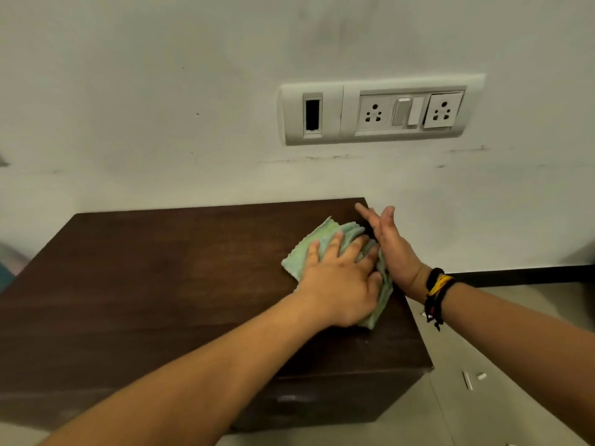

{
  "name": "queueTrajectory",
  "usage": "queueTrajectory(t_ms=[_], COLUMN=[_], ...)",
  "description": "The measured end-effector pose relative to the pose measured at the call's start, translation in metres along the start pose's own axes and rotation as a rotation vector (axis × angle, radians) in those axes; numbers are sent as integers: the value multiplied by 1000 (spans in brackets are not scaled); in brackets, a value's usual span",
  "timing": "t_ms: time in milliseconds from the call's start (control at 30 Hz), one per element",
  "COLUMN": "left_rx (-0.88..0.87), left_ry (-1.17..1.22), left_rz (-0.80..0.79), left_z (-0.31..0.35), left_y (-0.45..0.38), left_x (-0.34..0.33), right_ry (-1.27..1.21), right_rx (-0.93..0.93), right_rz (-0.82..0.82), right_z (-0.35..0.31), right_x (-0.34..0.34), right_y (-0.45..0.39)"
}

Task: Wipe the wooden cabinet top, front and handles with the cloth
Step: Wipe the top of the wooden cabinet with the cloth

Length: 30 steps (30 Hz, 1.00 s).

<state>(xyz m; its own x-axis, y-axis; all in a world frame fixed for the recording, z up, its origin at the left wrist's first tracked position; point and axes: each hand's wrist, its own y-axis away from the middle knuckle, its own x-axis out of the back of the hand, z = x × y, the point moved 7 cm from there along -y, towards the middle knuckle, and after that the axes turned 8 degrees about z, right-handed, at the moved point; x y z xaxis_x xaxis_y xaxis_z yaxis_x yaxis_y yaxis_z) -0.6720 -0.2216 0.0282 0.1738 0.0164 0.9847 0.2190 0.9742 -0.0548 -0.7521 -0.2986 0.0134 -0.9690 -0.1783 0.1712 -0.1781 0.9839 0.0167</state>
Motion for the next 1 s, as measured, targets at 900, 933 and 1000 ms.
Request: queueTrajectory(t_ms=[900, 933, 1000], left_rx=[77, 73, -5], left_ry=[-148, -134, -87], left_rz=[3, 11, 15], left_z=[-125, -103, -53], left_y=[189, 178, 148], left_x=[28, 23, 14], right_ry=[501, 488, 485], right_rx=[158, 164, 193], right_rz=[-39, -45, -46], right_z=[-7, -6, -9], right_x=[-6, -7, -6], right_y=[12, 13, 13])
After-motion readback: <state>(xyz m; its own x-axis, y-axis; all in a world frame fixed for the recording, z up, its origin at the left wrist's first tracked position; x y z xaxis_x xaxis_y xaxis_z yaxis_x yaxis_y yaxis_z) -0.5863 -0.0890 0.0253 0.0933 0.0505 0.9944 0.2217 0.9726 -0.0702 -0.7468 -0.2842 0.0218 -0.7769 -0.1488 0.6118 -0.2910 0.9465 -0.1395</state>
